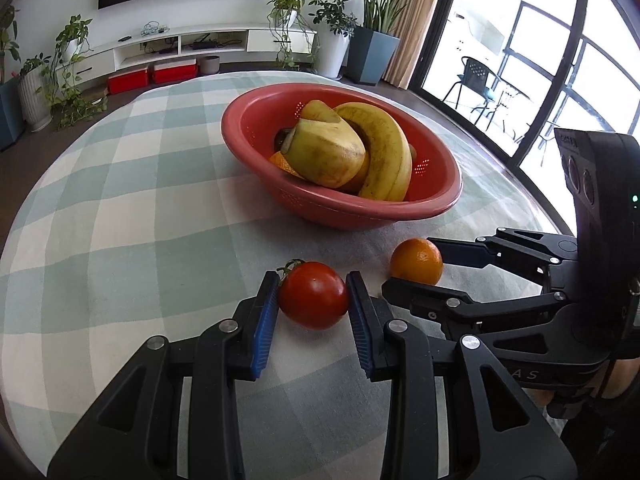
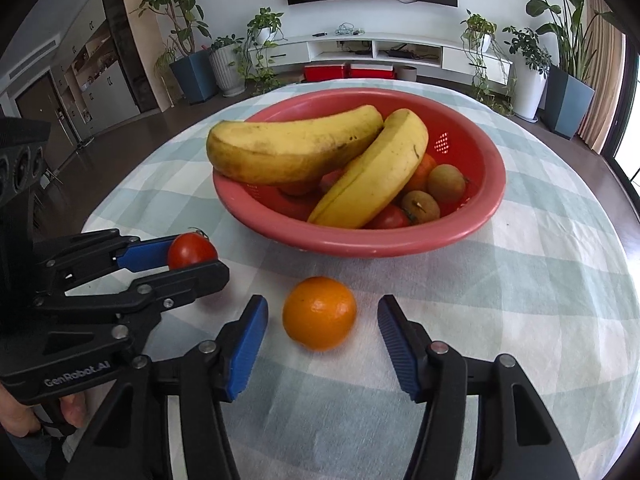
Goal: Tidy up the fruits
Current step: 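Lift the tomato with the left tool while the right tool grasps the orange, then carry the tomato and orange into the red bowl and open both tools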
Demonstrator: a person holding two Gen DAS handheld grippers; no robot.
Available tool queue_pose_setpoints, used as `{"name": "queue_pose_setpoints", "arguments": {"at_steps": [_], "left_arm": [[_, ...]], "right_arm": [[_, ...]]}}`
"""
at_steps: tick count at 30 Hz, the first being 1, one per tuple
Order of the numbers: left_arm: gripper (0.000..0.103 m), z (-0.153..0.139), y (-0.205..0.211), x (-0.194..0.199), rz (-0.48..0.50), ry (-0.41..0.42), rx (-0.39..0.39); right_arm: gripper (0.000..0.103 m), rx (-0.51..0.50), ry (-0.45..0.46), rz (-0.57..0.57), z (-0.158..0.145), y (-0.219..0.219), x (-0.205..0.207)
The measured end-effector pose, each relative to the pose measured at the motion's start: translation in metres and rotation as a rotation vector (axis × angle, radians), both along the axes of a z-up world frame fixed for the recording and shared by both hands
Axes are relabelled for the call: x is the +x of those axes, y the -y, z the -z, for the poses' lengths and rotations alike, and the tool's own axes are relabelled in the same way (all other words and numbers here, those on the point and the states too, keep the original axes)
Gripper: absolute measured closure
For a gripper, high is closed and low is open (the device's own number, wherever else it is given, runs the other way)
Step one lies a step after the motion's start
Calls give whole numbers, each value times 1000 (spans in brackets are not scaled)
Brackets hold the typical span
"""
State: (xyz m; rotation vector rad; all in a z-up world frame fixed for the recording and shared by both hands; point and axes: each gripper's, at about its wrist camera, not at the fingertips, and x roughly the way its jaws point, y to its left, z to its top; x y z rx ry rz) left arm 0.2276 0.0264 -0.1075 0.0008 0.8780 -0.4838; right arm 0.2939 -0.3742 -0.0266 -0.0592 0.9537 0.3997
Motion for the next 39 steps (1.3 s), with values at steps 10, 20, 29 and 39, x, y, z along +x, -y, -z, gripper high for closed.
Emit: {"name": "queue_pose_setpoints", "arguments": {"at_steps": [10,20,29,39], "left_arm": [[71,0,2,-1,4,-2,-5],[72,-4,-2,-5,-2,1,-30],[72,-29,-3,-16,-3,59,-39],[71,-99,2,29,-4,154,16]], "right_arm": [[63,-18,7,-20,4,0,-1],[63,26,13,16,-5,26,-18],[63,78,58,105,-29,81,-31],[63,120,152,149,-79,119,-8]]}}
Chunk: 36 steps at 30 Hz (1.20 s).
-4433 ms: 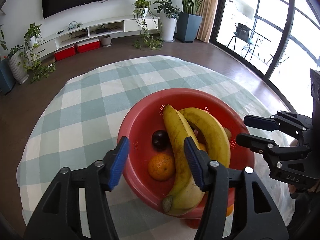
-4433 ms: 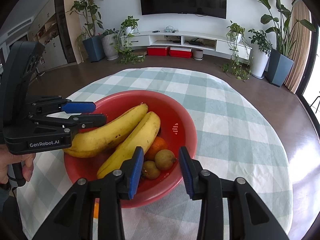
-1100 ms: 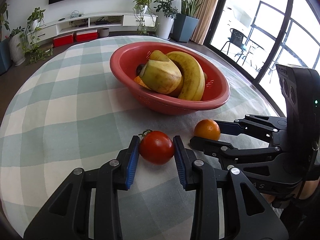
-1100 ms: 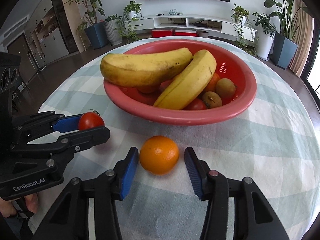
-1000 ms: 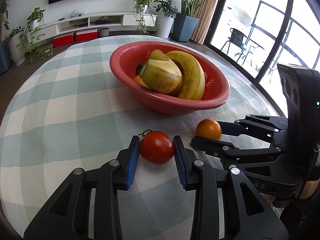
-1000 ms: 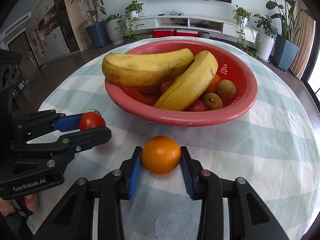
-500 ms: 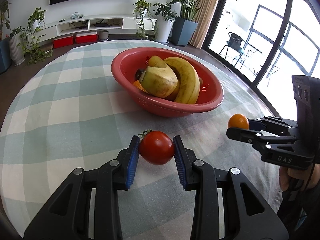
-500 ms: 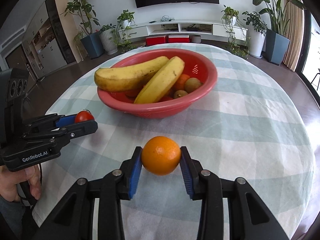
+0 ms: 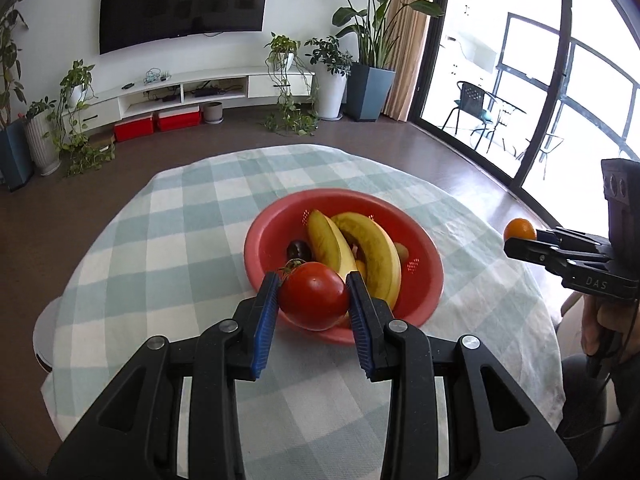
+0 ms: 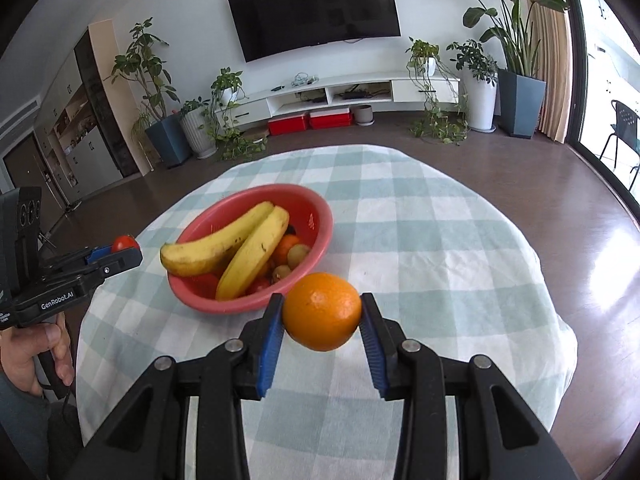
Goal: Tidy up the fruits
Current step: 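Carry the tomato and orange into the red bowl and open both tools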
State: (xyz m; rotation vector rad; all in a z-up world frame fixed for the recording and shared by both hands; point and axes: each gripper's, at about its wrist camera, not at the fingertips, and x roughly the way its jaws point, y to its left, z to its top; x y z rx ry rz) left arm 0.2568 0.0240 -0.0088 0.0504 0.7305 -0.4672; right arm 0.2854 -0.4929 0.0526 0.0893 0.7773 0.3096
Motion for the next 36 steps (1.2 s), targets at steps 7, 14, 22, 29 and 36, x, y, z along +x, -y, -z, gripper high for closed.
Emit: {"name": "queue_pose_setpoints", "arguments": {"at_steps": [7,14,22,29,36], "left_arm": [[71,-6,26,54,30,-19,67],[71,22,38,85,33,-68,95],[71,52,42,102,36,-117,86],[71,59,38,106,30,-126,81],[66,61,35,104,8,-123,83]], "right_arm": [[63,-36,52,-64,-22,-27,36],[63,-97,-20,-130,6,-61,76],[63,-127,-72,-121,37,-64,91],[63,-177,-53,-140,34,-72,92],[61,-198,-36,-140,34,-74,90]]}}
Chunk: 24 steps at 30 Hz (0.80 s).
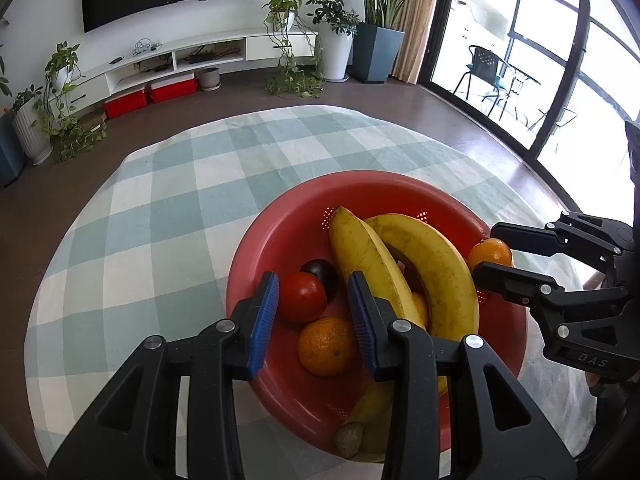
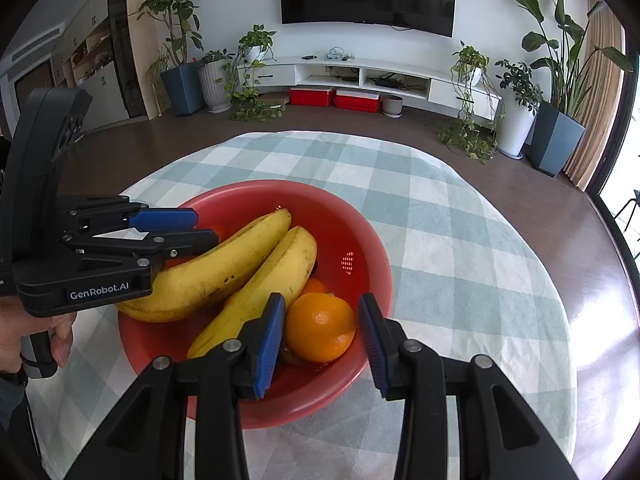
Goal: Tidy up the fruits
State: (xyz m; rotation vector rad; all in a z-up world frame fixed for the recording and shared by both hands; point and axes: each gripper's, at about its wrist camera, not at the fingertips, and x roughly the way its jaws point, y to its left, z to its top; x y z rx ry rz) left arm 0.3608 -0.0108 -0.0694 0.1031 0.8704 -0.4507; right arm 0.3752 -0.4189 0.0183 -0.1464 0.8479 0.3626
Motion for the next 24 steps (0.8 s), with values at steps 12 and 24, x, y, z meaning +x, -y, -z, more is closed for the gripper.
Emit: {"name": "queue_pose_setpoints", "arguments": {"at_steps": [12,24], "left_arm": [[0,-36,-18,-58,-83,132,10],[0,-92,-20,-237,-216,491,43]], "right_arm": [[34,56,74,59,-22,20,-33],[13,189,241,177,-61,57,-138]]}}
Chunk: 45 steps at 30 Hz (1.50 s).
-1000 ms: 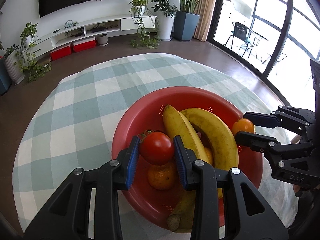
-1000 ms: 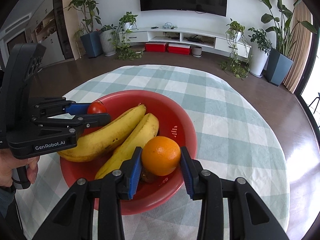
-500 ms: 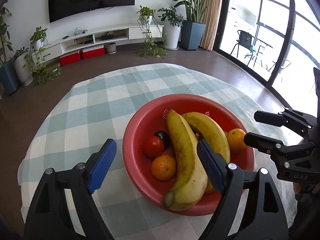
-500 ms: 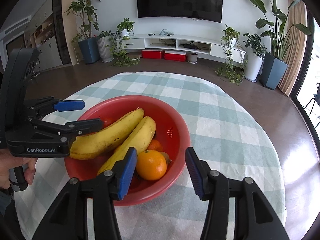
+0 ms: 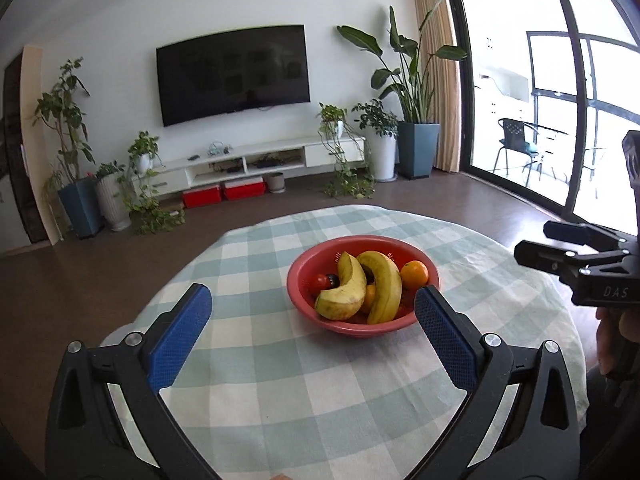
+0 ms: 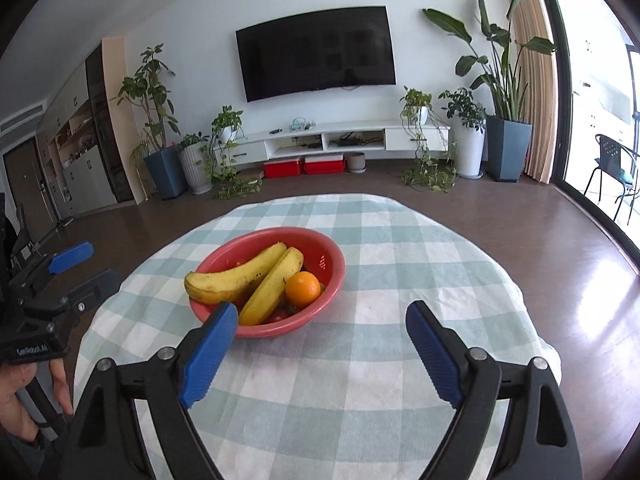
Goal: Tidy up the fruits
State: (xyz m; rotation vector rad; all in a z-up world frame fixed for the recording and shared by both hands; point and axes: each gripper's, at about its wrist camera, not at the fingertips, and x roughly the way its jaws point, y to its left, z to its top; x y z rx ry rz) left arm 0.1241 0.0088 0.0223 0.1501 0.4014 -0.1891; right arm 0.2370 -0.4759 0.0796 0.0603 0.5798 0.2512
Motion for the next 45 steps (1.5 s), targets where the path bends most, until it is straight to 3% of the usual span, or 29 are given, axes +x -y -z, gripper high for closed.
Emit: {"name": "queue_pose_setpoints", "arguments": {"at_steps": [4,8,14,17,21,28,35,45], "left_arm": [[0,-19,10,-61,-107,132,46],[0,-34,14,-99,-98,139,6],[0,-40,9,-131,-112,73,-94],[0,-30,11,-143,-129,43,-89],[0,-11,18,-152,-133,-35,-70],[0,32,27,-148,-186,-160,-45],[0,64,27,-131,-246,-257,-15],[0,79,19,-109,-257,-326,-37]], "right_arm": [[2,-16,164,44,-31,1,-39],[0,5,322,91,-60,6,-78],[0,4,408,143,-76,9,-119],[0,-23,376,171,-62,9,-131],[0,-73,255,178,-32,5,-133],[0,-60,136,157,4,4,-139],[0,-59,84,147,27,1,-141],[0,-75,23,121,45,-7,-135]]}}
